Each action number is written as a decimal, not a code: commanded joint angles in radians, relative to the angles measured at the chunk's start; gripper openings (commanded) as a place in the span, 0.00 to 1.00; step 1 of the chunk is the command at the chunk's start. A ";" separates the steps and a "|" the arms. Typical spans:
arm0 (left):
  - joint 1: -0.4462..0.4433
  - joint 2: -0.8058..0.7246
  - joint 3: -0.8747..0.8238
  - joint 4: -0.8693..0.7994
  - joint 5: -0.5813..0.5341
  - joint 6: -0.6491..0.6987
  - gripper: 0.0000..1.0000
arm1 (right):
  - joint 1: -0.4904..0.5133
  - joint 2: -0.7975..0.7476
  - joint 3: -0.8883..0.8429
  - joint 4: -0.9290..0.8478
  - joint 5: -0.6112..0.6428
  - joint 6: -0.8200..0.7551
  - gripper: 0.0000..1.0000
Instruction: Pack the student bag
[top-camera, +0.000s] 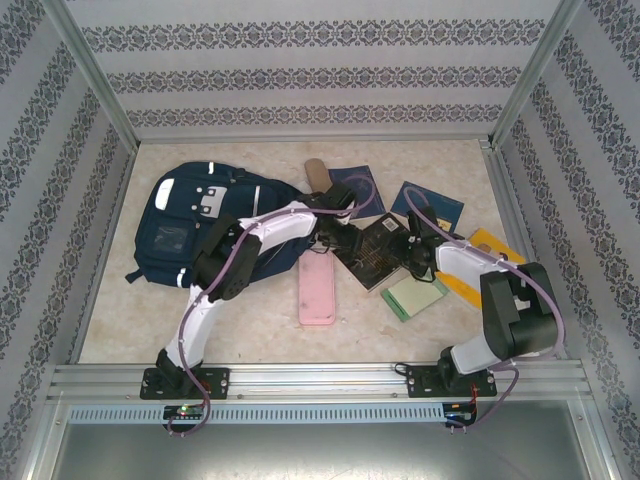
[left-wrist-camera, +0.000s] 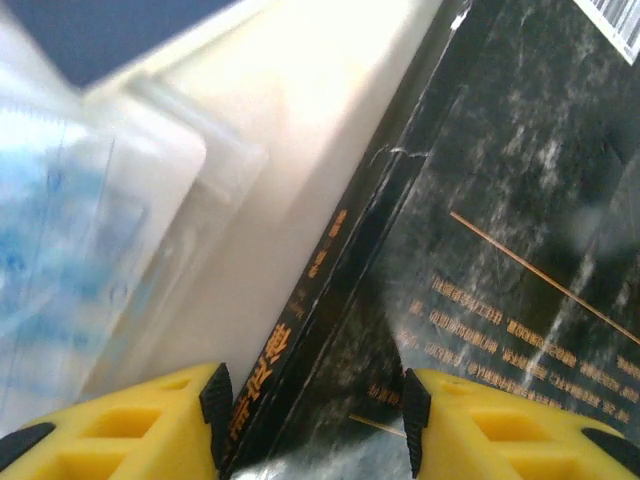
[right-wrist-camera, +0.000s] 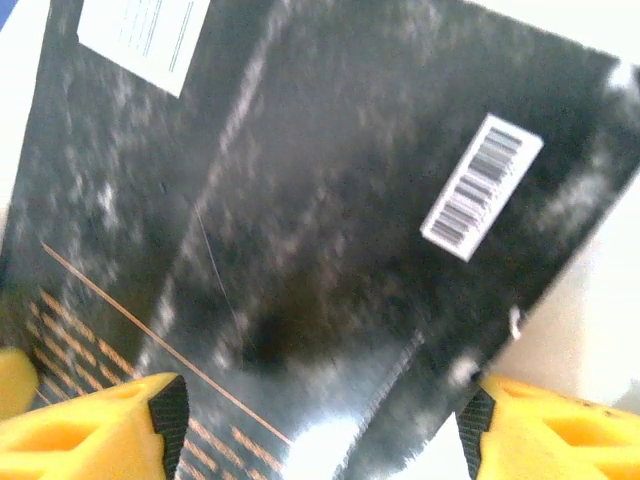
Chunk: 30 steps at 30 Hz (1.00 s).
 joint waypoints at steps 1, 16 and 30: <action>-0.012 -0.070 -0.115 0.026 0.096 -0.096 0.50 | -0.025 0.061 0.038 0.062 -0.053 -0.033 0.70; -0.010 -0.044 -0.050 -0.036 0.041 -0.112 0.53 | -0.013 0.080 0.071 -0.066 -0.028 -0.066 0.63; -0.008 0.077 0.050 -0.122 0.054 -0.114 0.55 | 0.080 0.181 0.112 -0.098 -0.038 0.081 0.63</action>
